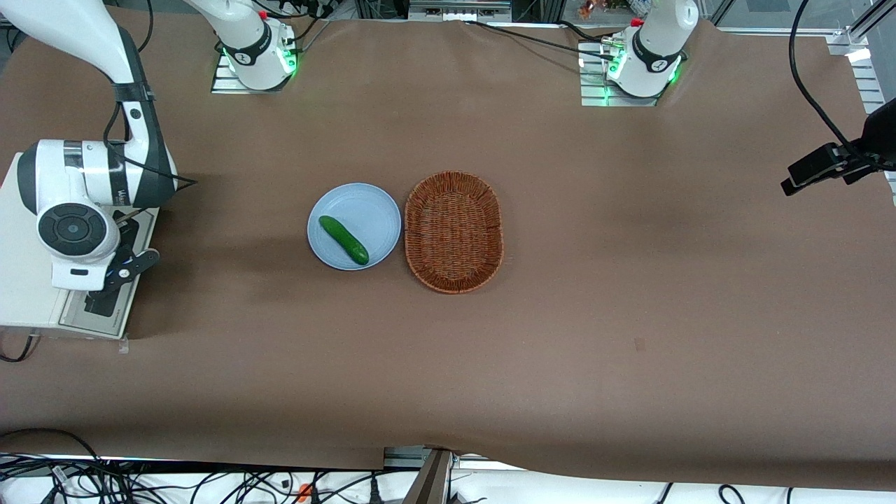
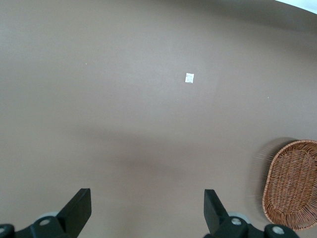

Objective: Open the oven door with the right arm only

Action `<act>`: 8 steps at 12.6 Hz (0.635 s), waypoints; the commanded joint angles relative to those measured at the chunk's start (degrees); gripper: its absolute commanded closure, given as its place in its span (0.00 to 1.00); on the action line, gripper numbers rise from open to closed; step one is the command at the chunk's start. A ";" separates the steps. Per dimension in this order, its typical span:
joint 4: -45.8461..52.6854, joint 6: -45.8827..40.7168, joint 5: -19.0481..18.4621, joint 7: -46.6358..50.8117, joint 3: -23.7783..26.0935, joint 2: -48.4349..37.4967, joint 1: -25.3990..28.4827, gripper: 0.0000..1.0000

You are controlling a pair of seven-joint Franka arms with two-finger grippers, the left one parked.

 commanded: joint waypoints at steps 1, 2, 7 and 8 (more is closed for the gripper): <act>-0.35 2.92 2.64 0.16 0.32 1.49 -0.48 1.00; -0.17 3.09 3.87 0.25 0.32 1.66 -0.48 1.00; 0.10 4.85 8.96 2.00 0.76 3.59 -0.04 1.00; 0.10 5.72 9.76 2.18 0.76 4.38 0.13 1.00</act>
